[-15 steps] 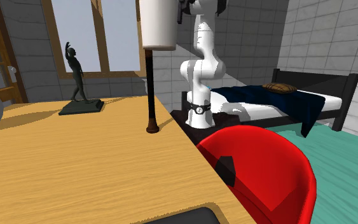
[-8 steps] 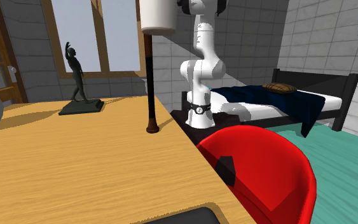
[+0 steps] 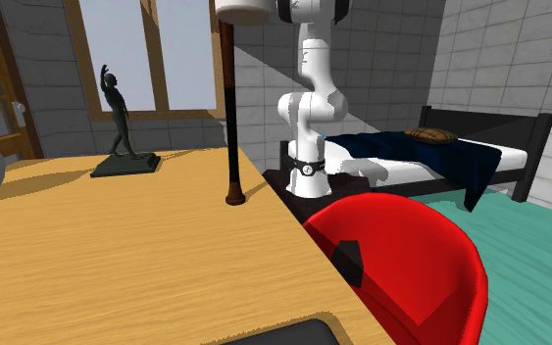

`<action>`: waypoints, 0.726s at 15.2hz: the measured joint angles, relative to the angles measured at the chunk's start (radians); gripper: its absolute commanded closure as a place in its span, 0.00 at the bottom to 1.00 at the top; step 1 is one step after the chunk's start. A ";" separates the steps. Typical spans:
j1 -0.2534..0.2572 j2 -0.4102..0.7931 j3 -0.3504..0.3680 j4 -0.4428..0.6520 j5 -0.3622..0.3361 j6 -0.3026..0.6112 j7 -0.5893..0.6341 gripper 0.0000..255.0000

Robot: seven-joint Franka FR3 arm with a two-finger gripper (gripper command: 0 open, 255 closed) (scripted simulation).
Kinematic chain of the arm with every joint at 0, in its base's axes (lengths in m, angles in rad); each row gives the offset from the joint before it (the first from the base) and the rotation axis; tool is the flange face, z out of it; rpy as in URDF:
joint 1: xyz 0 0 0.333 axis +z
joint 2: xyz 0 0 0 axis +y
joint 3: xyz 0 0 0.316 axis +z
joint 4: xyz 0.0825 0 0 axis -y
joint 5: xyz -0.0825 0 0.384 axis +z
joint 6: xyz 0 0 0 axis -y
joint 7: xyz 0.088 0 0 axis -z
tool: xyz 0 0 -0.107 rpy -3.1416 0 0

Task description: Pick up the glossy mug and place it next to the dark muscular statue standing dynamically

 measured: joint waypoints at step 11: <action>-0.026 0.060 -0.017 0.215 -0.001 -0.153 -0.053 1.00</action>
